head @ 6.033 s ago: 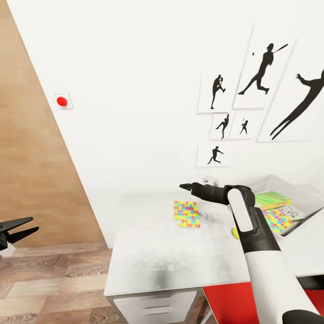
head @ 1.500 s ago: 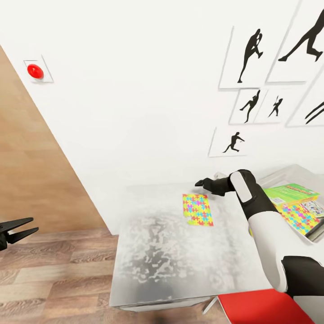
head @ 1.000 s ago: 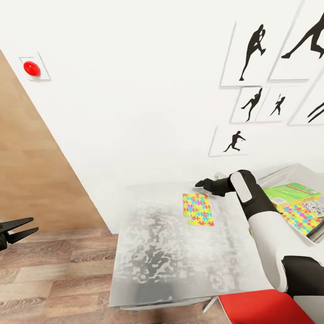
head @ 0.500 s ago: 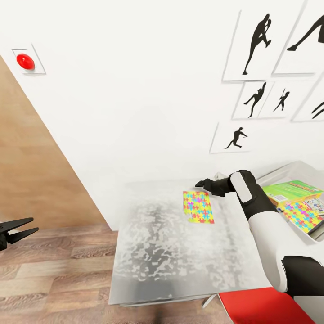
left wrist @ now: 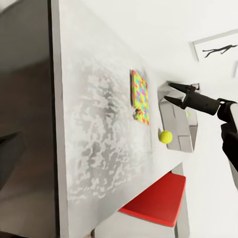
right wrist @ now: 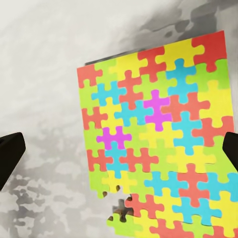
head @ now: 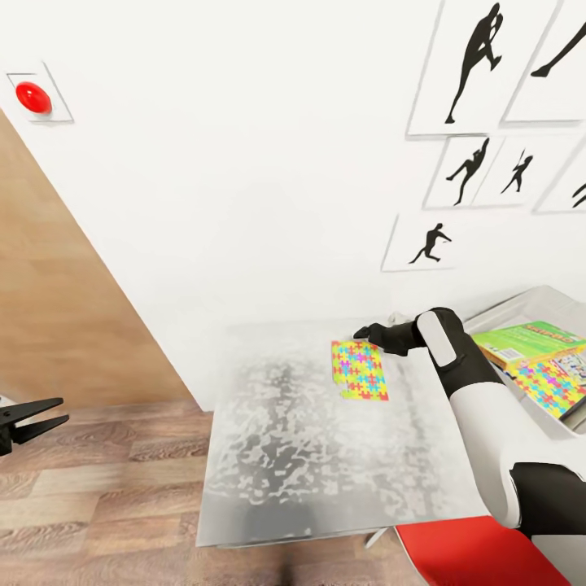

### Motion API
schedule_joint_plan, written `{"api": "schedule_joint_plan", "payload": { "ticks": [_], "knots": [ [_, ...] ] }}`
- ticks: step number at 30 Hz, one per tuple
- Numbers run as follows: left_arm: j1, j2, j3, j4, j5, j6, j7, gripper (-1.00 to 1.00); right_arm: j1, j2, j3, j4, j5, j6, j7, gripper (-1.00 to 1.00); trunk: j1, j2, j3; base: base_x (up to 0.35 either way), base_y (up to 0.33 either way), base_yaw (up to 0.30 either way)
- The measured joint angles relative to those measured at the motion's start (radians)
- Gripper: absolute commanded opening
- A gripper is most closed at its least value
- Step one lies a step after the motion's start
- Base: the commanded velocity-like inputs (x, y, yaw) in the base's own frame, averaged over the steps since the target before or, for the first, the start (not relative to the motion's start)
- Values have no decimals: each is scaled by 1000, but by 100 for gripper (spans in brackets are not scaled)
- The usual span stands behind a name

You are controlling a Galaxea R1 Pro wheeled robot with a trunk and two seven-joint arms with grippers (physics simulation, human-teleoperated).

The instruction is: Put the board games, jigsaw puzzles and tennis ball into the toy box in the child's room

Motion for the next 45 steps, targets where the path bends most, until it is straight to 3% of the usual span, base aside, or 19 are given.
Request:
{"api": "schedule_joint_plan", "payload": {
  "ticks": [28, 39, 45],
  "knots": [
    [0, 0, 0, 0, -2, 1, 0, 100, 0, 0, 1, 0, 0, 0, 1, 100, 0, 0, -46, 0, 0, 0],
    [-1, -5, 0, 0, -2, -3, -1, 100, 0, 12, 3, -46, 4, 0, -30, 100, 0, 0, -48, 0, 0, 0],
    [-1, -6, 0, 1, -2, -4, -1, 100, -4, 9, 3, -12, 8, 0, -32, 100, 0, 0, -48, 0, 0, 0]
  ]
}}
